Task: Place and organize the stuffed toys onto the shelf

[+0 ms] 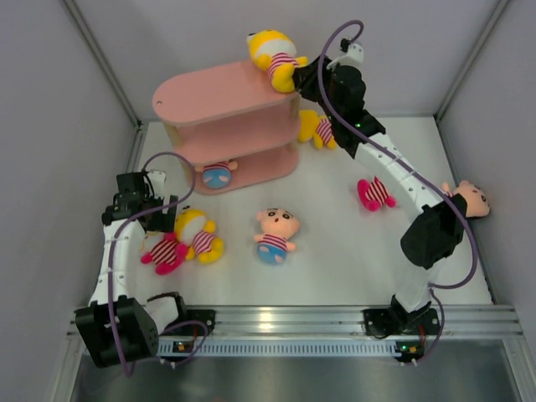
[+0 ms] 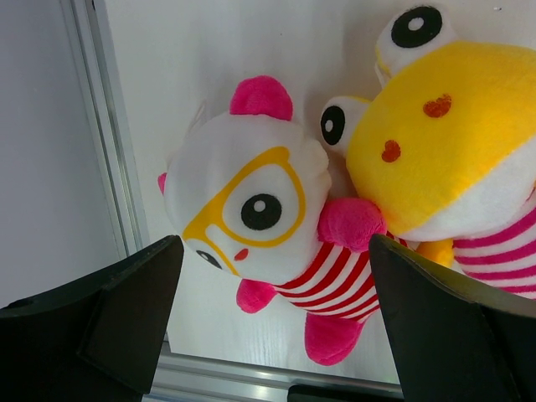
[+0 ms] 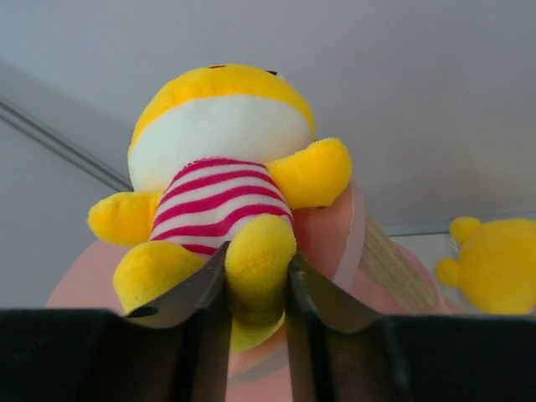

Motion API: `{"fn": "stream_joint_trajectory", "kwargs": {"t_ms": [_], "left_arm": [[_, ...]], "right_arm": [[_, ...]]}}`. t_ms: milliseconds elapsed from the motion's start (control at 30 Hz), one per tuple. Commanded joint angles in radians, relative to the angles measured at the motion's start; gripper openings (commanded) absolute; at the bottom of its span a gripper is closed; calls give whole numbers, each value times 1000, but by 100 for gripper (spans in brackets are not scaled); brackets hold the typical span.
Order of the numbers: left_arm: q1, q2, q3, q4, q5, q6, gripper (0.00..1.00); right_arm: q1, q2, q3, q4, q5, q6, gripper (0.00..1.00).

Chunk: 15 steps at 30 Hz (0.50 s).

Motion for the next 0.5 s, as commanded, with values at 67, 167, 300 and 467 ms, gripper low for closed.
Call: {"fn": "stream_joint_trajectory", "kwargs": {"t_ms": [67,167,300,467], "left_arm": [[2,-22,-5,20,-2,7,99],[2,-22,-7,20,-5,10,99],[2,-22,-4,14,-8,13,99],[2,-22,14,-17,6,19,99]], "right_arm": [[17,-58,-13,27,29,-29,41],[17,-77,-16,25,14,-57,55],[17,-115,-8,-1,-16,-124,65],[9,-230,-10,-77,-122,-278,79]]}}
